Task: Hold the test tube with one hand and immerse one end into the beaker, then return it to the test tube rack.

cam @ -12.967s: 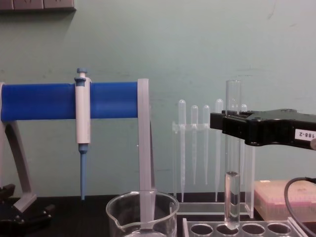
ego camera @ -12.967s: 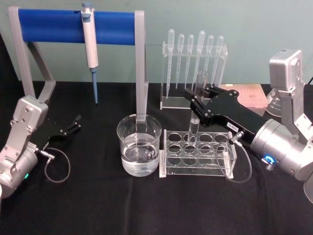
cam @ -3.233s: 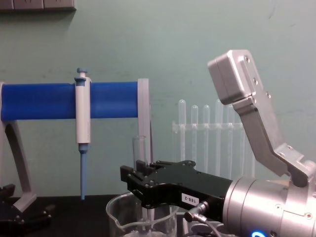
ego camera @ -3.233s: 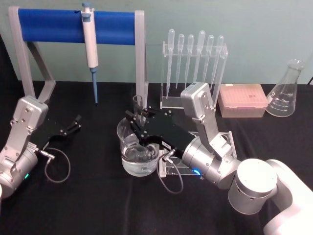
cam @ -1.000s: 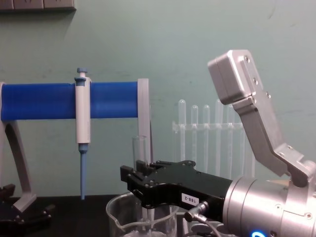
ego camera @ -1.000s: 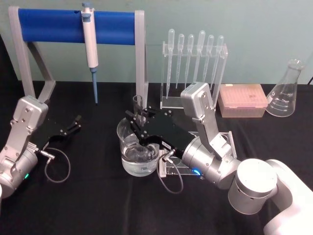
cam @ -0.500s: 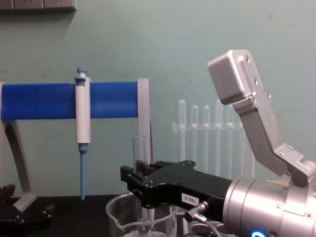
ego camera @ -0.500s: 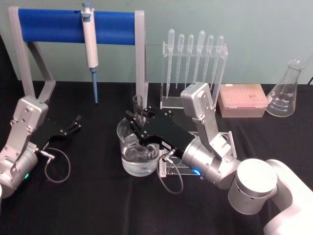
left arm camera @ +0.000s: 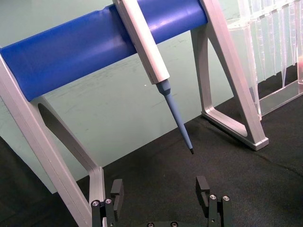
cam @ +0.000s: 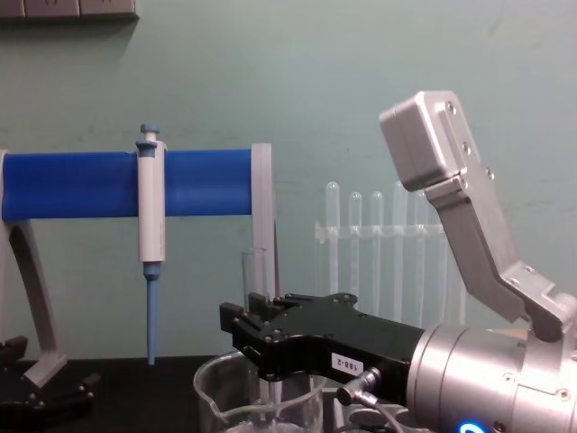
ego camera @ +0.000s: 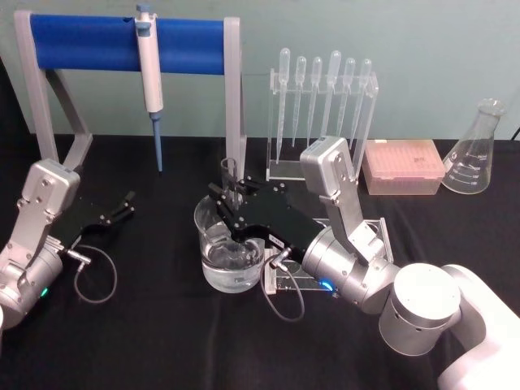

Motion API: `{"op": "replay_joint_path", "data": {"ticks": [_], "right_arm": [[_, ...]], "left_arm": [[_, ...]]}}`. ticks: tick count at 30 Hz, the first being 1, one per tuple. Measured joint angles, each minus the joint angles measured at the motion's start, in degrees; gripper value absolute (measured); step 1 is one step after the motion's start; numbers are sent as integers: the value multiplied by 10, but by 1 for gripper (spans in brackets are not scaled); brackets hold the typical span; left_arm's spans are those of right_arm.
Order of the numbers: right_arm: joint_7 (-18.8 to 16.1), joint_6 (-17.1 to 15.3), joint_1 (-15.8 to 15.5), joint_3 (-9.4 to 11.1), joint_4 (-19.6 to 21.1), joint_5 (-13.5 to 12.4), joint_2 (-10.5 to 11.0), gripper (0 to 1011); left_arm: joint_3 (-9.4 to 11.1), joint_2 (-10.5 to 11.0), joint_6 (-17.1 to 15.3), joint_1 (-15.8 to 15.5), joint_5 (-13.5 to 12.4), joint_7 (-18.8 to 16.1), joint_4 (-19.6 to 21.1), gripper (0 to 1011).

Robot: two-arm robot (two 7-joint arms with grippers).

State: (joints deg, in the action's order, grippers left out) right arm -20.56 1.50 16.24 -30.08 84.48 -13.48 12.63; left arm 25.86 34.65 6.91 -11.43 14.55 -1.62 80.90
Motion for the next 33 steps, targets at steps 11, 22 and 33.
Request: {"op": "replay_joint_path", "data": {"ticks": [11, 22, 33], "right_arm": [[0, 0, 0, 0, 0, 0, 0, 225], [0, 0, 0, 0, 0, 0, 0, 225], [0, 0, 0, 0, 0, 0, 0, 225]], "left_arm": [[0, 0, 0, 0, 0, 0, 0, 1000], [0, 0, 0, 0, 0, 0, 0, 1000], [0, 0, 0, 0, 0, 0, 0, 1000]]}}
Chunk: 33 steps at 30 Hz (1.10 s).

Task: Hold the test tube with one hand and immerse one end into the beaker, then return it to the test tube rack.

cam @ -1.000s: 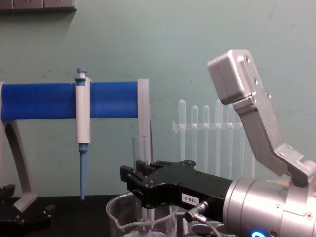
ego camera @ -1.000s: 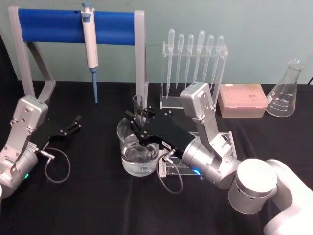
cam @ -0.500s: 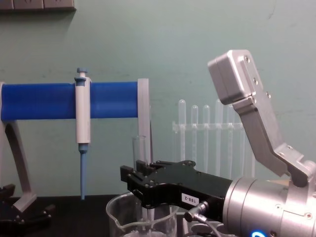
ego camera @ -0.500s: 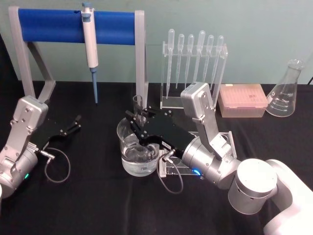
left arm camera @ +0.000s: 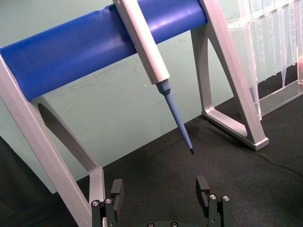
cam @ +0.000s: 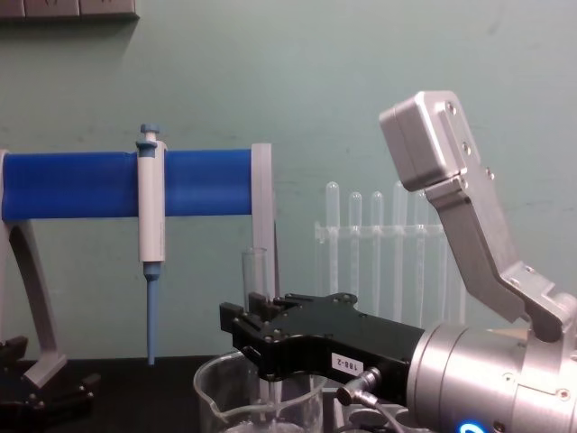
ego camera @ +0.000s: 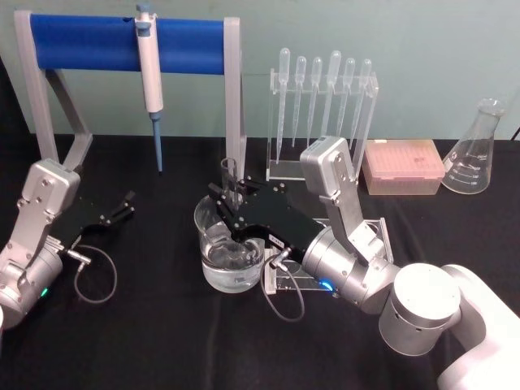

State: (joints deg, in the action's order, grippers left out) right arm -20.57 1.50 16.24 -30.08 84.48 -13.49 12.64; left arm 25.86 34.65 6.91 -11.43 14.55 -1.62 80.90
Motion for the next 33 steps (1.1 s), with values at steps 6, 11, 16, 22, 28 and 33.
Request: {"op": "replay_joint_path", "data": {"ticks": [6, 11, 16, 22, 28, 33], "right_arm": [[0, 0, 0, 0, 0, 0, 0, 226], [0, 0, 0, 0, 0, 0, 0, 225], [0, 0, 0, 0, 0, 0, 0, 225], [0, 0, 0, 0, 0, 0, 0, 225], [0, 0, 0, 0, 0, 0, 0, 225], [0, 0, 0, 0, 0, 0, 0, 225]], "left_arm": [[0, 0, 0, 0, 0, 0, 0, 1000], [0, 0, 0, 0, 0, 0, 0, 1000], [0, 0, 0, 0, 0, 0, 0, 1000], [0, 0, 0, 0, 0, 0, 0, 1000], [0, 0, 0, 0, 0, 0, 0, 1000], [0, 0, 0, 0, 0, 0, 0, 1000]]}}
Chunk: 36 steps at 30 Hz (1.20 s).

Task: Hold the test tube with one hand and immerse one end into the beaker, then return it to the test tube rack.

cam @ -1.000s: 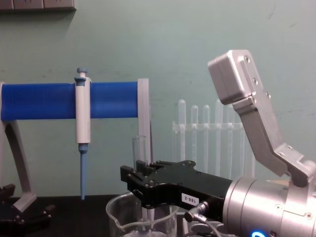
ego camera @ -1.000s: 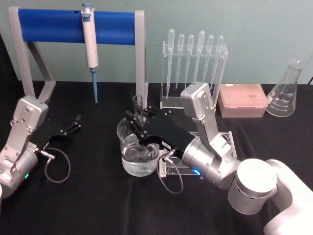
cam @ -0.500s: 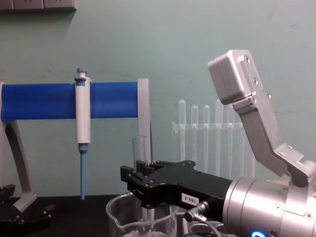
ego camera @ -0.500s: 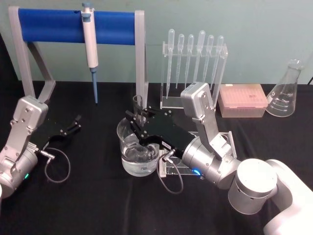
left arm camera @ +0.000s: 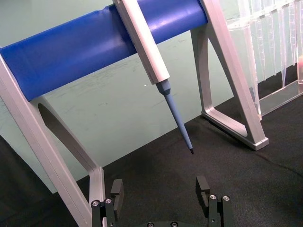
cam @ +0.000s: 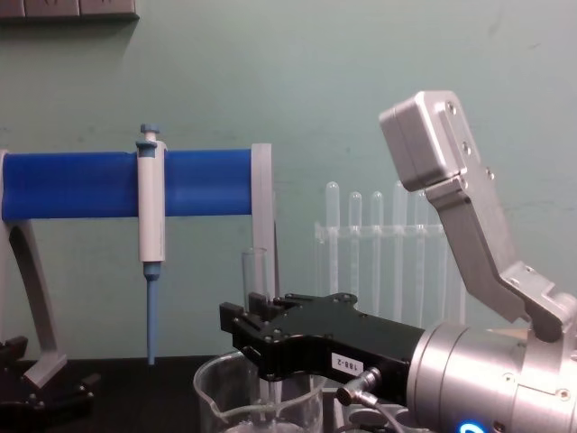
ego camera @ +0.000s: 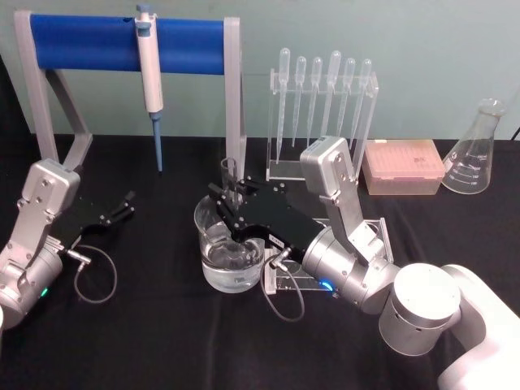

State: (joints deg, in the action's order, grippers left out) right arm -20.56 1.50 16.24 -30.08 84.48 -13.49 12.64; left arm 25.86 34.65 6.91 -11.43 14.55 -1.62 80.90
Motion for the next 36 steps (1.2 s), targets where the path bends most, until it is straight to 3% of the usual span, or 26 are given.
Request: {"op": "replay_joint_path", "data": {"ticks": [22, 30, 36], "right_arm": [[-1, -1, -1, 2, 4, 2, -1, 225], [-2, -25, -2, 14, 61, 6, 2, 225], [-2, -57, 2, 35, 124, -14, 7, 225]], "left_arm": [[0, 0, 0, 0, 0, 0, 0, 1000], [0, 0, 0, 0, 0, 0, 0, 1000], [0, 0, 0, 0, 0, 0, 0, 1000]]}}
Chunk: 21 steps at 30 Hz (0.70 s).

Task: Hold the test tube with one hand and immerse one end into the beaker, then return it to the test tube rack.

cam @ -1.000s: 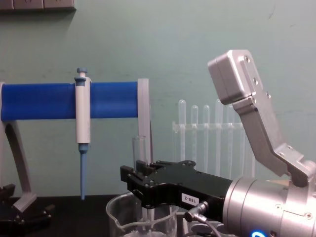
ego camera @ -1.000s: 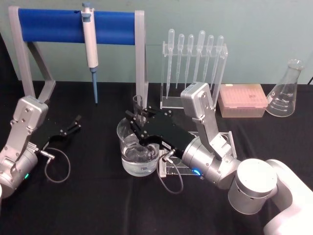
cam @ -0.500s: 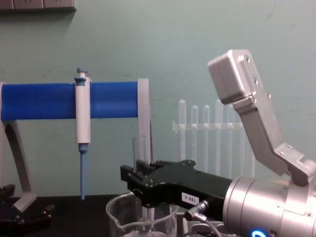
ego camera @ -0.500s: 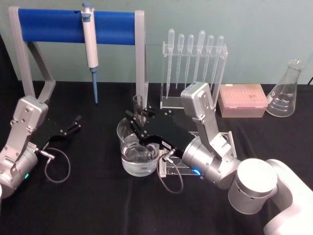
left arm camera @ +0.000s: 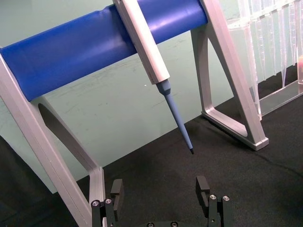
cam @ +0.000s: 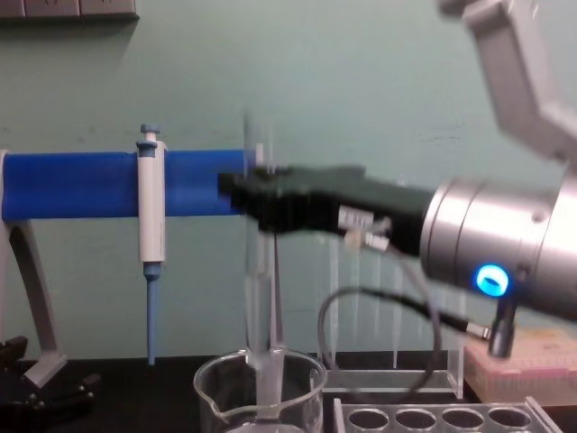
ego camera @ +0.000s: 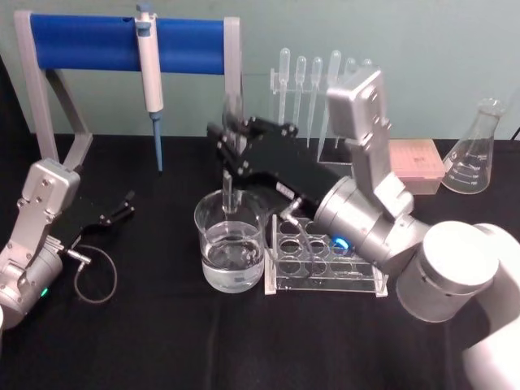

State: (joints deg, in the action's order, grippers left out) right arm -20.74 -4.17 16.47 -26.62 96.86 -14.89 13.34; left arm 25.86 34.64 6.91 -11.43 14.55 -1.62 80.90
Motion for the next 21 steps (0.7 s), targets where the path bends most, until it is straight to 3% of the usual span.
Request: {"op": "replay_joint_path", "data": {"ticks": [6, 13, 21], "right_arm": [[5, -25, -6, 25, 56, -24, 15, 225], [26, -51, -40, 66, 117, -45, 57, 225], [43, -63, -85, 97, 134, -48, 94, 225]], "left_arm": [[0, 0, 0, 0, 0, 0, 0, 1000], [0, 0, 0, 0, 0, 0, 0, 1000], [0, 0, 0, 0, 0, 0, 0, 1000]]}}
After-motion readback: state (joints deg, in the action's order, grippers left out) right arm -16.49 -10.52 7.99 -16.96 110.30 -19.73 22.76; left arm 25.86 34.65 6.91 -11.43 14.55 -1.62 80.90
